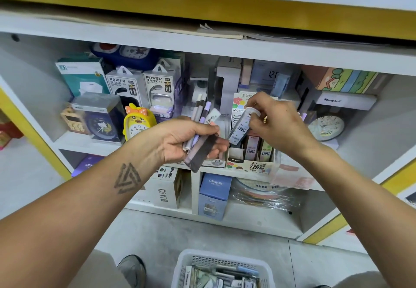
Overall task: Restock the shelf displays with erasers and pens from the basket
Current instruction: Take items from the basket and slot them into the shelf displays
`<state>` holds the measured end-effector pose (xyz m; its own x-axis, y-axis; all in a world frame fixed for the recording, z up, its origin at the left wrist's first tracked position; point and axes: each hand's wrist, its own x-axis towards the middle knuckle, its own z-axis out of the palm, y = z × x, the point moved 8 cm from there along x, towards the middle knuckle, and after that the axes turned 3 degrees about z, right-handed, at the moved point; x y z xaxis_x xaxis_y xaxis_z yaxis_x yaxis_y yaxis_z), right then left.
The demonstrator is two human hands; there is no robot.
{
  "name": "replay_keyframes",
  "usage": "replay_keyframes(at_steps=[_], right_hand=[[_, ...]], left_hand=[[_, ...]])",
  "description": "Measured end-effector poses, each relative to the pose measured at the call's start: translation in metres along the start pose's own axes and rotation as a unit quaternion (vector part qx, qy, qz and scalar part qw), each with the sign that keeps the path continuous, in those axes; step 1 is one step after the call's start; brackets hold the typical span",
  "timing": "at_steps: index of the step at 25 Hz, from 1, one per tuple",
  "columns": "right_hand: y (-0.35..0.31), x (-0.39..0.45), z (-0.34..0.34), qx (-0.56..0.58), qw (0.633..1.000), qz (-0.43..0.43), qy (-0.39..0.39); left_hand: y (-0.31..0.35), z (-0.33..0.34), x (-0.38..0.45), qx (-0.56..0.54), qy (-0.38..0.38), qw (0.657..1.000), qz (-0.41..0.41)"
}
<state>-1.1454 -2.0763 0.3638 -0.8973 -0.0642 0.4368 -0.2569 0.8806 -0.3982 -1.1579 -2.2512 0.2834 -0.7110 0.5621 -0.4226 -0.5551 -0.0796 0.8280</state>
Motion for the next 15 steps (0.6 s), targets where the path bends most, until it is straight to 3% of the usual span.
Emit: replay_keyframes(at_steps=[4, 12, 15], right_hand=[[-0.012, -0.002, 0.001, -0.060, 0.995, -0.079, 0.002], [-0.007, -0.009, 0.028, -0.131, 0.985, -0.088, -0.068], [0.001, -0.006, 0.023, 0.047, 0.997, 0.024, -0.060]], left_hand=[[0.002, 0.004, 0.001, -0.018, 0.003, 1.000, 0.013], [0.002, 0.016, 0.002, -0.017, -0.017, 0.999, 0.025], [0.004, 0.019, 0.006, -0.027, -0.013, 0.999, 0.035]])
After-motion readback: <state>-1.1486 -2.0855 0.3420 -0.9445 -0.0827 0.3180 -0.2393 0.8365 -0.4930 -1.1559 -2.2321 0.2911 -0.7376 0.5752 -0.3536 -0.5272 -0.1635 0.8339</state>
